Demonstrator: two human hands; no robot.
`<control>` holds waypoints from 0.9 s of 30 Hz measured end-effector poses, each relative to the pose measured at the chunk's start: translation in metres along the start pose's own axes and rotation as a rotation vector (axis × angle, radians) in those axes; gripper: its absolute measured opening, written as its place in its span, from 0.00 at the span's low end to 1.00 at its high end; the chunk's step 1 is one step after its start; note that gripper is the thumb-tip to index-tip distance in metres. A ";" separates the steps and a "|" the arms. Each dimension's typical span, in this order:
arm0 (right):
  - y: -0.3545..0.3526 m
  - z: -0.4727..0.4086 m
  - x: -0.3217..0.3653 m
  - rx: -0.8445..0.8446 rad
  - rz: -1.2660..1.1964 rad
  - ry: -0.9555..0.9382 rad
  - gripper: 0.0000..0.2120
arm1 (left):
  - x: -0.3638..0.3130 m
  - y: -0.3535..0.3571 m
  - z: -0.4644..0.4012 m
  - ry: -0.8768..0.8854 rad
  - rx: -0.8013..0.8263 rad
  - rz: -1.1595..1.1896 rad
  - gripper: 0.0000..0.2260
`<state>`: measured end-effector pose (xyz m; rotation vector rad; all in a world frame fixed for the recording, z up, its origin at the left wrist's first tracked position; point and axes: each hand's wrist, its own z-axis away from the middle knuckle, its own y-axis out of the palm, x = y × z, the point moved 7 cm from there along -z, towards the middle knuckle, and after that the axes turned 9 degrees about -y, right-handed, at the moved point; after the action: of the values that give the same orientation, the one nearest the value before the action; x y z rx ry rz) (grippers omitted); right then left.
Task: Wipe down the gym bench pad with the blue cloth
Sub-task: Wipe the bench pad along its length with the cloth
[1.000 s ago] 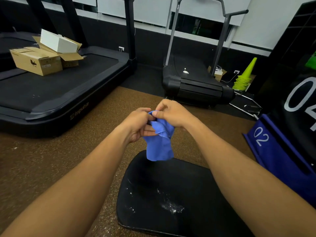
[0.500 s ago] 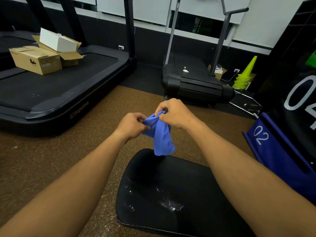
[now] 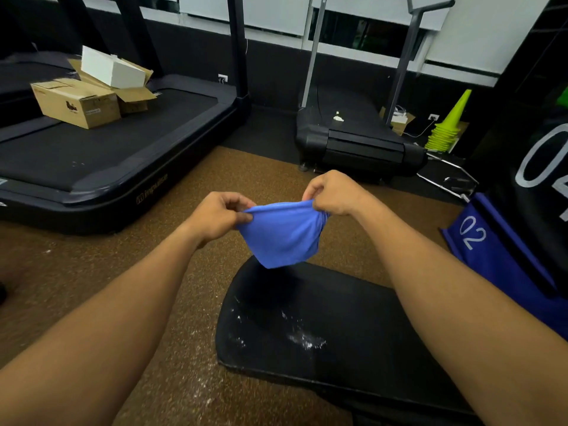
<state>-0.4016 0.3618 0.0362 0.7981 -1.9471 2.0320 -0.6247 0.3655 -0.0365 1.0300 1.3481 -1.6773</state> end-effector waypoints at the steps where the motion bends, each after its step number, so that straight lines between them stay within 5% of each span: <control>1: -0.002 0.006 0.002 0.031 -0.005 0.014 0.16 | -0.001 0.000 0.006 -0.020 0.036 0.015 0.08; 12: 0.016 0.094 0.010 0.396 -0.350 0.111 0.15 | 0.004 0.007 0.085 -0.104 0.356 0.169 0.10; 15: 0.059 0.098 -0.011 0.284 -0.260 0.126 0.13 | 0.038 0.019 0.088 -0.159 0.242 0.018 0.08; 19: 0.122 0.100 -0.041 0.067 0.043 0.124 0.13 | 0.077 0.026 0.090 -0.027 -0.234 -0.487 0.11; 21: 0.144 0.102 -0.045 0.042 0.124 0.058 0.16 | 0.085 0.041 0.107 0.052 -0.359 -0.487 0.12; 24: 0.154 0.098 -0.046 -0.009 0.106 0.020 0.14 | 0.097 0.102 0.131 0.084 -0.255 -0.552 0.24; 27: 0.149 0.088 -0.047 -0.076 0.109 0.016 0.13 | 0.117 0.162 0.145 -0.074 -0.117 -0.758 0.36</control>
<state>-0.4181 0.2715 -0.1180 0.6703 -2.0876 2.0031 -0.5456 0.1872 -0.1877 0.3836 1.9012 -2.0965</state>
